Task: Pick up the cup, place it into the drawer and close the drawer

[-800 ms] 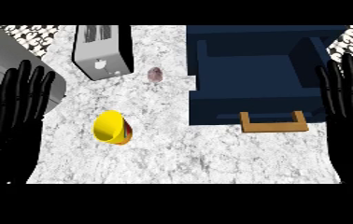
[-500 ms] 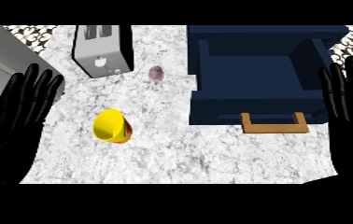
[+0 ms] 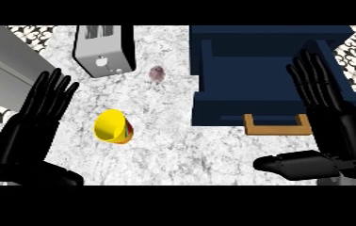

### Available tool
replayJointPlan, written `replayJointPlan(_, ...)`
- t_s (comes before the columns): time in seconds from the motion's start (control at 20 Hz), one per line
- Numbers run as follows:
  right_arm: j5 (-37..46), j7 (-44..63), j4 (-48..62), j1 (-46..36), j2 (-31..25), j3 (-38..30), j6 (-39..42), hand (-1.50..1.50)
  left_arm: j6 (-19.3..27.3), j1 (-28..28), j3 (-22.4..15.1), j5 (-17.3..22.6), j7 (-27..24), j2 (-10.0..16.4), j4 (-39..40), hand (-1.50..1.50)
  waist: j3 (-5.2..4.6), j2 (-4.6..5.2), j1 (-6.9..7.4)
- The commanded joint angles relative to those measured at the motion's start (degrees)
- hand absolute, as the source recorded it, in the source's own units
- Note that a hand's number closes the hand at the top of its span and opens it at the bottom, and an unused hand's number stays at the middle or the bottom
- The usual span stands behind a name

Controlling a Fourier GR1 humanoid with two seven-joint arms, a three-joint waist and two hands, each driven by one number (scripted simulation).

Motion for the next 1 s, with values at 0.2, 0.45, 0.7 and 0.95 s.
replayJointPlan(0.2,-0.26,-3.49,6.89,-2.89,-0.24,-2.58,2.19,-1.50,0.03,-2.22,-0.44,-6.38,-4.43,-2.00,11.94,-1.50,0.01,-0.05,-0.07)
replayJointPlan(0.45,-0.72,-1.75,10.03,-9.90,-1.22,-4.62,1.67,-1.50,-3.53,-0.41,1.89,-8.23,-10.62,-0.29,20.31,-1.50,0.00,-0.01,0.20)
replayJointPlan(0.7,2.83,-1.90,5.71,-6.35,1.45,-0.70,0.23,-1.50,-3.04,-5.70,4.61,-11.73,-16.72,1.07,32.47,-1.50,0.00,-0.05,-0.12)
replayJointPlan(0.95,-2.33,0.92,2.11,-4.44,-1.92,-5.22,3.88,-1.50,-3.71,-5.98,4.30,-15.44,-24.31,0.84,42.40,-1.50,0.00,-0.10,-0.33)
